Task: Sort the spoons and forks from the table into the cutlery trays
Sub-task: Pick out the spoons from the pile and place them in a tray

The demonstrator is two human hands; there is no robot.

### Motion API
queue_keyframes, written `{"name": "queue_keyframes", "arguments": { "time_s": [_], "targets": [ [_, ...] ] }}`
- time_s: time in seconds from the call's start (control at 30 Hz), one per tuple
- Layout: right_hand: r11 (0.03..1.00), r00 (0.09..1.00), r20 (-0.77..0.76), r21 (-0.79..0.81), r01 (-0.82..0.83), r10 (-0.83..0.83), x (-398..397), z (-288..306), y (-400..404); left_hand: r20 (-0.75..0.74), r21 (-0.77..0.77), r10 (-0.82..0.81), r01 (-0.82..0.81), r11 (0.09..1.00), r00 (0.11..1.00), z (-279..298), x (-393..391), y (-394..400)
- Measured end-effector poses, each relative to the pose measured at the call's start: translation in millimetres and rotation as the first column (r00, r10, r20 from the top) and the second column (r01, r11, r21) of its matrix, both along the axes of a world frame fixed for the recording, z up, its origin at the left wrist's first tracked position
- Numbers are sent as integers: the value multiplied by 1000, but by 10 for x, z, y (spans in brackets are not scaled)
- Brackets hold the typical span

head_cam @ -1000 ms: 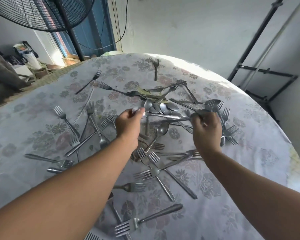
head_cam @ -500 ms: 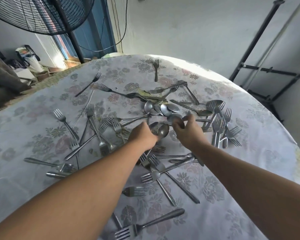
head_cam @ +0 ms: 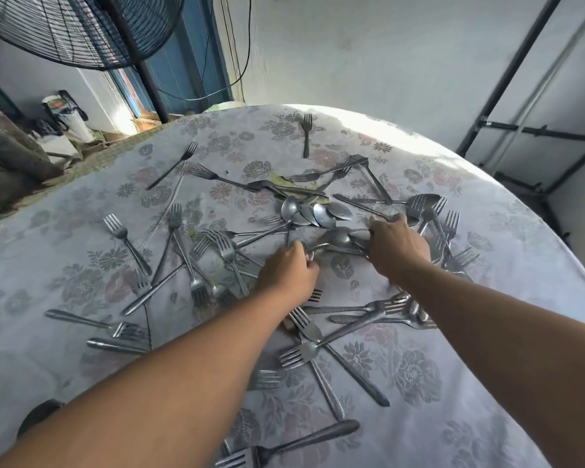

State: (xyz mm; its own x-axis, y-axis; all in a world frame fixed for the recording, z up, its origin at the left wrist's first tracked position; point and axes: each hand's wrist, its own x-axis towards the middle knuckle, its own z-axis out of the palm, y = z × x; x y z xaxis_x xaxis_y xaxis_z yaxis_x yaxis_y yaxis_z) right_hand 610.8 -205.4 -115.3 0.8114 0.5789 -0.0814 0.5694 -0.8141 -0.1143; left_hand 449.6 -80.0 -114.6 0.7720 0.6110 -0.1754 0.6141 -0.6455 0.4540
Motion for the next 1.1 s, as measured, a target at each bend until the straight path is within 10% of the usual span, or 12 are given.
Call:
{"name": "queue_keyframes", "arguments": {
  "time_s": [0.27,0.7,1.1],
  "targets": [
    [994,985,136,9,-111,109,-85,112,23,394,-288,424,-329,899,815,65,124,124],
    [978,989,-84,181,-104,121,-385,62,197,-70,5,416,-416,909,907,-53,143,328],
    [933,967,-242,360,13,80,-606,198,215,-82,-444,381,-376,813,921,233,151,231]
  ]
}}
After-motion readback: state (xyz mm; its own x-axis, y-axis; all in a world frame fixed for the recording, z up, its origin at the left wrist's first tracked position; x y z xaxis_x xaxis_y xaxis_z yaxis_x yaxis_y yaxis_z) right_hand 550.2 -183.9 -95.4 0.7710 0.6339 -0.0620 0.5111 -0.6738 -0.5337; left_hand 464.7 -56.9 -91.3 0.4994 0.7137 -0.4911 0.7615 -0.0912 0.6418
